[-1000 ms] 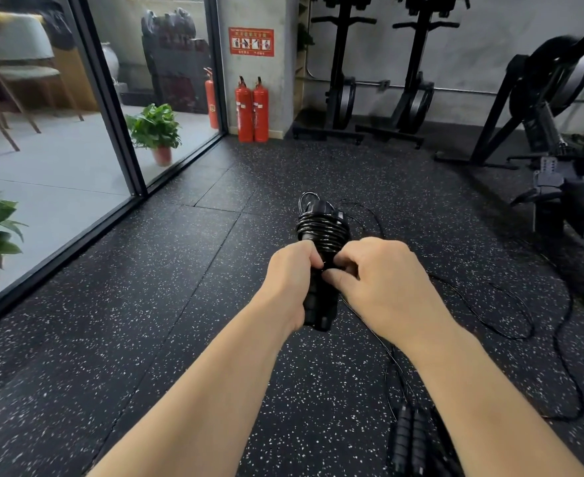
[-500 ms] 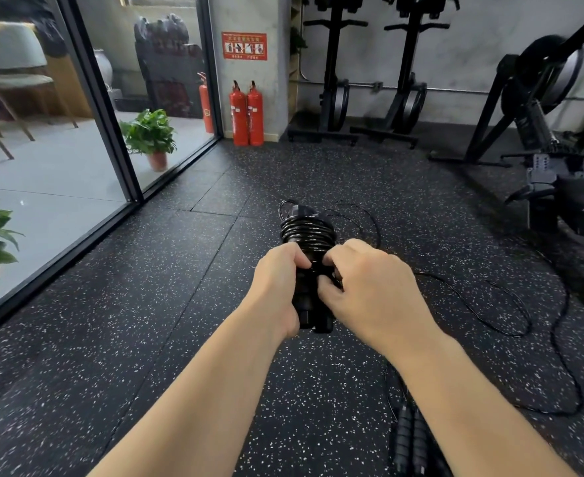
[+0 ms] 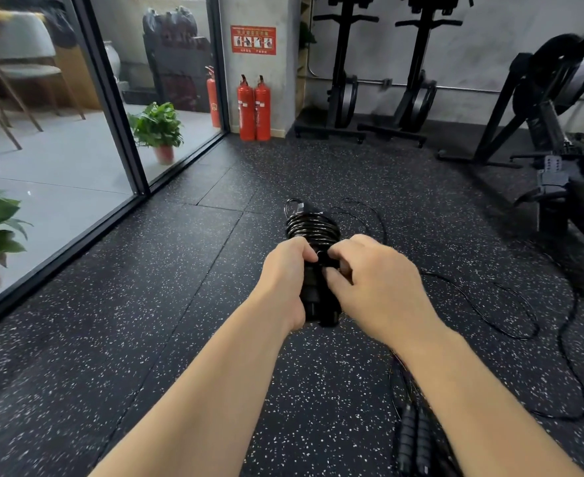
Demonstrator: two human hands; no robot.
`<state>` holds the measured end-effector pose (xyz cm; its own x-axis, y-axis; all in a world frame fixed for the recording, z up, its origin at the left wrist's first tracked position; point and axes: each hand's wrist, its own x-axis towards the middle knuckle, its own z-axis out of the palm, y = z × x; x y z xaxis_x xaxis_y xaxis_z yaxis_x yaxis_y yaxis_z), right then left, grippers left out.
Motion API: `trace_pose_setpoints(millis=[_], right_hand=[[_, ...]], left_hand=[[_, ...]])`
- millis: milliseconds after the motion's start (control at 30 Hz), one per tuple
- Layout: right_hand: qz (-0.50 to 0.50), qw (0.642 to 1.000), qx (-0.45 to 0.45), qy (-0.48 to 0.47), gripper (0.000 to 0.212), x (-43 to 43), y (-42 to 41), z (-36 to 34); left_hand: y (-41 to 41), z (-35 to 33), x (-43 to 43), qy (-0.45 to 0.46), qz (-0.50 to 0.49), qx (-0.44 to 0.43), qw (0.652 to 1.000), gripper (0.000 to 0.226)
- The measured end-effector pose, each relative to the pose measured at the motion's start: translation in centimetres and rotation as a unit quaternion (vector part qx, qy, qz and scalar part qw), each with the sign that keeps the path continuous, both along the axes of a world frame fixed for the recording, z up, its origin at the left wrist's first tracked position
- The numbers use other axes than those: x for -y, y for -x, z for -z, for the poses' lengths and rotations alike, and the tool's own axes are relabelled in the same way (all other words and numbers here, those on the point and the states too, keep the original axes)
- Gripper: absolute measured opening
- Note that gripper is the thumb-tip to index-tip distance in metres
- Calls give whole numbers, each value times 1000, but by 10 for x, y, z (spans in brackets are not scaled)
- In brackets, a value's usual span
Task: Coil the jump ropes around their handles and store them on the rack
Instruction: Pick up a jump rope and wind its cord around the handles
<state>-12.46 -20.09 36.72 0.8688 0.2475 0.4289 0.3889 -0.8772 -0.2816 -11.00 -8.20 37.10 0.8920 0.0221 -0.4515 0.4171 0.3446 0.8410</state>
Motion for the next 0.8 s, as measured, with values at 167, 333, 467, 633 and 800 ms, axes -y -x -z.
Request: trace_pose_setpoints(millis=[167,333,467,633,800], right_hand=[[-25,979,-101,-176,14,10,-10,-2],[-3,965,-125,-230,10,7,-10,3],[3,977,-86,-193,9,5,-5,5],[-26,996,9,-88,9,8,4,5],[-38,996,64,-46,18,9,4,2]], left_hand=[[-2,2,-6,-56,65,4,996,8],[0,5,-7,-80,101,-8,992,9],[-3,7,-8,-86,111,-20,990,8],[-4,5,-6,-85,140,-23,986,11],[-2,2,-5,-65,179,-4,982,21]])
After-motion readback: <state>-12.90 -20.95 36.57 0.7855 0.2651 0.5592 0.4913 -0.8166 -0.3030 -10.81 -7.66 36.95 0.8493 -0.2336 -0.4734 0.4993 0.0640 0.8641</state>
